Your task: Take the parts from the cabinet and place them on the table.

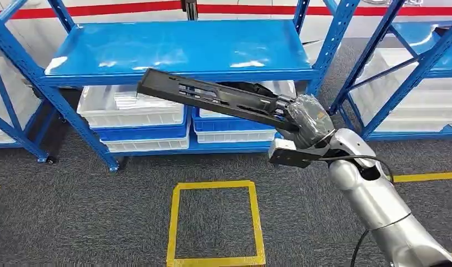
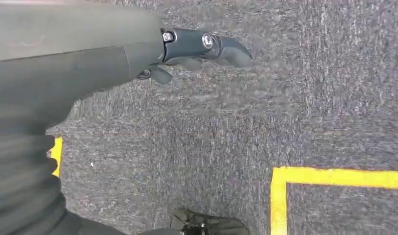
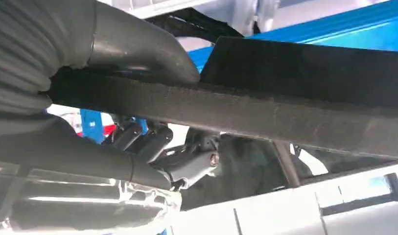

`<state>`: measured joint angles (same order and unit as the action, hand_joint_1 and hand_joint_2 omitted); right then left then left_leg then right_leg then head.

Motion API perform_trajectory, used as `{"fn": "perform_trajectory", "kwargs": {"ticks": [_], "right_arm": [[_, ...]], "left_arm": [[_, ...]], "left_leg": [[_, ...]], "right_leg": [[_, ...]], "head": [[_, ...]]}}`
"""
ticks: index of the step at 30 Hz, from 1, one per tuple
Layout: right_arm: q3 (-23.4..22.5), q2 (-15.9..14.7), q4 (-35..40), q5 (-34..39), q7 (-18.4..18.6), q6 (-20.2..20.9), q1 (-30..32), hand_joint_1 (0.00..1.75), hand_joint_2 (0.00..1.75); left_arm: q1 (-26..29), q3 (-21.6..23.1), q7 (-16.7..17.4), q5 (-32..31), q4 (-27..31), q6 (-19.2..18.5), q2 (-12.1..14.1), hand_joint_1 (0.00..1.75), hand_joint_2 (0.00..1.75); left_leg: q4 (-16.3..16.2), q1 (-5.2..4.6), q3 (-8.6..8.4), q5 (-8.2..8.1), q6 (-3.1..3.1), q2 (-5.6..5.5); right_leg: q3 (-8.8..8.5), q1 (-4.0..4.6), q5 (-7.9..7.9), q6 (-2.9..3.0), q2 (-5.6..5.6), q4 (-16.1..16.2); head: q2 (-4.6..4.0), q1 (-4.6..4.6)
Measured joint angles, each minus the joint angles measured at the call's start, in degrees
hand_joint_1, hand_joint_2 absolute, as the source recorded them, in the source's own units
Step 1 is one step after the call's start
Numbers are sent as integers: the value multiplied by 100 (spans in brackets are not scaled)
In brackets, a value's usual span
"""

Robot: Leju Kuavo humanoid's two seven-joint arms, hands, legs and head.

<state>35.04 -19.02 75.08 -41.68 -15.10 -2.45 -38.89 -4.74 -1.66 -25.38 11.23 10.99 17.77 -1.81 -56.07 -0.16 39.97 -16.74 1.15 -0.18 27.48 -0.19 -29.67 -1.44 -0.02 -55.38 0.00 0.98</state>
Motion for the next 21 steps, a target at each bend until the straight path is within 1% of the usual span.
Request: {"fn": "perform_trajectory", "kwargs": {"ticks": [1, 2, 3, 4, 5, 6, 7, 8, 9, 10, 11, 12, 13, 14, 15, 16, 17, 18, 19, 20, 21], "right_arm": [[15, 2, -4, -2, 2, 11, -1, 171, 175], [22, 7, -2, -7, 0, 22, 2, 171, 175], [22, 9, 2, -7, 0, 22, 2, 171, 175], [22, 9, 4, -7, 0, 24, 1, 171, 175], [22, 9, 4, -4, 0, 26, 2, 171, 175], [26, 9, 4, 0, 0, 28, 6, 171, 175], [33, 9, 4, 0, 0, 35, 8, 171, 175], [42, 7, 4, 0, 0, 39, 8, 171, 175], [44, 2, 4, 0, 0, 48, 10, 171, 175], [44, 0, 4, 0, 0, 46, 9, 171, 175], [37, -2, 24, 0, 2, 46, 7, 171, 175], [20, -26, 39, -2, 2, 44, 2, 171, 175], [20, -26, 42, 0, 2, 44, 0, 171, 175], [24, -26, 42, 2, 0, 44, 1, 171, 175], [26, -20, 42, 4, 0, 44, 10, 171, 175], [28, -35, 39, 4, 0, 46, 28, 171, 175], [28, -55, 39, 4, 0, 44, 39, 171, 175], [31, -68, 39, 2, 2, 48, 42, 171, 175], [28, -76, 39, 0, 2, 48, 41, 171, 175], [28, -77, 37, 2, 2, 48, 44, 171, 175], [33, -74, 37, 2, 2, 48, 45, 171, 175]], "left_arm": [[12, -2, 0, 0, -7, 2, 13, 0, 175], [20, 0, 0, 0, -7, 2, 9, 0, 175], [24, 2, 0, 0, -7, 2, 4, 0, 175], [20, 2, 0, 0, -7, 0, 7, 0, 175], [19, 2, 0, -2, -7, 0, 7, 0, 175], [20, 2, 0, -7, -7, 0, 9, 0, 175], [19, 2, 0, -9, -7, 0, 11, 0, 175], [17, 2, 0, -9, -7, 0, 11, 0, 175], [14, 4, 0, -11, -4, -2, 11, 0, 175], [6, 4, 0, -11, -2, -2, 11, 0, 175], [-17, 4, 0, -13, 0, -7, 7, 0, 175], [-21, 7, 0, -17, 2, -11, 15, 0, 175], [-19, 7, 2, -17, 0, -11, 13, 0, 175], [-20, 7, 2, -17, 0, -11, 15, 0, 175], [-18, 9, 4, -17, 0, -11, 15, 0, 175], [-16, 9, 11, -17, -4, -11, 9, 0, 175], [-36, 9, 11, -17, 0, -7, -7, 0, 175], [-38, 9, 13, -17, 0, -4, 0, 0, 175], [-34, 9, 13, -7, 0, 6, 0, 0, 175], [-33, 7, 13, -7, 0, 11, 2, 0, 175], [-32, 7, 11, -4, 0, 11, 2, 0, 175]], "left_leg": [[-71, 55, 70, -160, -28, -15], [-295, 56, 166, -574, -61, -4], [-678, 80, 269, -982, -101, -4], [-1176, 93, 385, -1319, -140, -2], [-1613, 101, 460, -1505, -178, -2], [-1948, 124, 464, -1502, -210, -2], [-2023, 153, 374, -1337, -235, 0], [-1886, 182, 175, -1109, -256, 1], [-1534, 212, -160, -938, -288, 2], [-1107, 243, -524, -923, -310, 2], [-505, 250, -964, -1266, -337, -18], [-209, 194, -1088, -1378, -266, -61], [-257, 180, -1028, -1351, -220, -45], [-283, 141, -989, -1321, -163, -45], [-275, 110, -968, -1272, -88, -42], [-200, 155, -866, -1152, 46, 3], [-206, 119, -820, -1065, 124, 10], [-206, 117, -701, -970, 181, 17], [-207, 107, -607, -895, 185, 27], [-212, 92, -501, -811, 200, 31], [-216, 81, -402, -728, 203, 37]], "right_leg": [[31, -153, 94, 64, -28, 1], [101, -121, 178, 147, -41, 0], [172, -114, 264, 192, -55, -2], [278, -112, 350, 190, -56, -6], [379, -112, 429, 183, -56, -12], [493, -116, 513, 164, -56, -23], [600, -130, 586, 141, -56, -39], [715, -152, 644, 97, -55, -74], [831, -176, 695, 56, -53, -121], [918, -196, 734, 1, -52, -175], [1015, -173, 771, -52, -53, -243], [1050, -165, 809, -95, -64, -282], [1050, -154, 873, -156, -67, -256], [1050, -140, 932, -201, -64, -230], [1049, -141, 1004, -259, -62, -188], [1103, -132, 1016, -295, -68, -183], [1218, -157, 779, -223, -51, -327], [1359, -152, 389, -130, -45, -659], [1476, -154, 54, -87, -41, -1060], [1553, -156, -198, -81, -40, -1518], [1577, -152, -268, -128, -36, -1881]], "head": [[0, -2], [0, 9], [0, 24], [0, 26], [0, 26], [0, 28], [0, 31], [0, 26], [0, 31], [0, 33], [0, 39], [0, 26], [0, 20], [0, 22], [0, 17], [0, 24], [0, 31], [0, -18], [0, -40], [0, -35], [0, -52]]}}
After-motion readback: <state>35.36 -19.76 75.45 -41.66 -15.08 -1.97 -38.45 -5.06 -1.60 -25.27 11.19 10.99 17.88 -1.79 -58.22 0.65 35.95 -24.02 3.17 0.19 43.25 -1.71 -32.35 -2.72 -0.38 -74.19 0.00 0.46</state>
